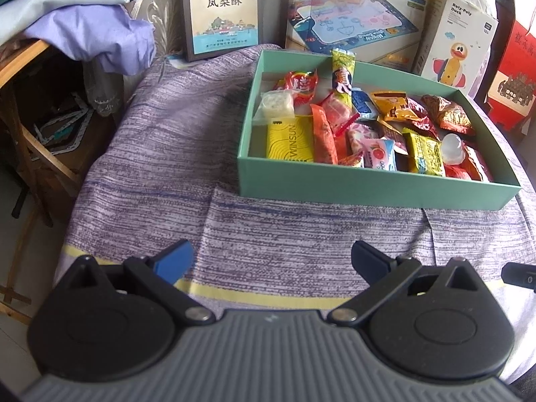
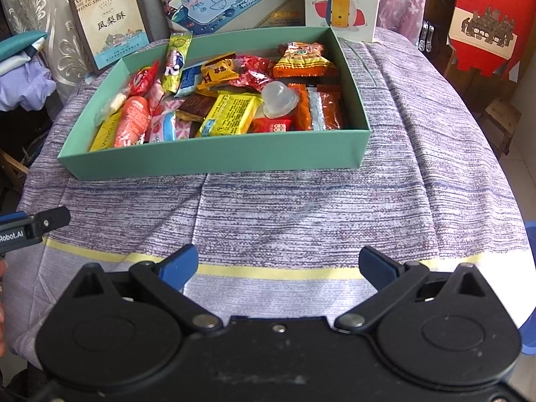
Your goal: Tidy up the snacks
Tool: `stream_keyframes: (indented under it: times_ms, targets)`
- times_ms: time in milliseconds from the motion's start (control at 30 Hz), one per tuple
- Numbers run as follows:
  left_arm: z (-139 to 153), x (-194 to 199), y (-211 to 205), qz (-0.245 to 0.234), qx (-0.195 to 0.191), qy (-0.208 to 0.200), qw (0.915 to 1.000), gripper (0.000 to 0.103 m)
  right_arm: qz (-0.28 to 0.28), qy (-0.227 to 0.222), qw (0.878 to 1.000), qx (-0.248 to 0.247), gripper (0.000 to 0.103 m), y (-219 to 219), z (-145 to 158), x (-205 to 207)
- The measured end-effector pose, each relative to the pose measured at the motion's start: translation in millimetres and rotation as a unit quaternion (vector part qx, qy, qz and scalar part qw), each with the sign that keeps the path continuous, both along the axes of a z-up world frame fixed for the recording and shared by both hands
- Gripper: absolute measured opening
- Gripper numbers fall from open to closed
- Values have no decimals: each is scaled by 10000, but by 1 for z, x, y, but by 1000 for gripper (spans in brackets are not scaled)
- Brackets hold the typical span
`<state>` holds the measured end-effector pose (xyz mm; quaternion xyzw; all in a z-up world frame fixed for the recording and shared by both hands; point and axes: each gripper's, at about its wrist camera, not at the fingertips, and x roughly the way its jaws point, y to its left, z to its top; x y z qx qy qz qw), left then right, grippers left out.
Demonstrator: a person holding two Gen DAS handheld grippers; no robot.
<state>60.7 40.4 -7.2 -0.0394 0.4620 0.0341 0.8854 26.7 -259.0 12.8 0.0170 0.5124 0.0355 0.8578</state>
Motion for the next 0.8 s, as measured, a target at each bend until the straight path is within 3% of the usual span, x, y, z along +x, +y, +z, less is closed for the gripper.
stream_keyframes:
  times_ms: [800]
  targets:
    - [9, 10, 3, 7, 11, -98, 10000, 103, 128, -25, 9999, -93, 103, -1, 5, 15]
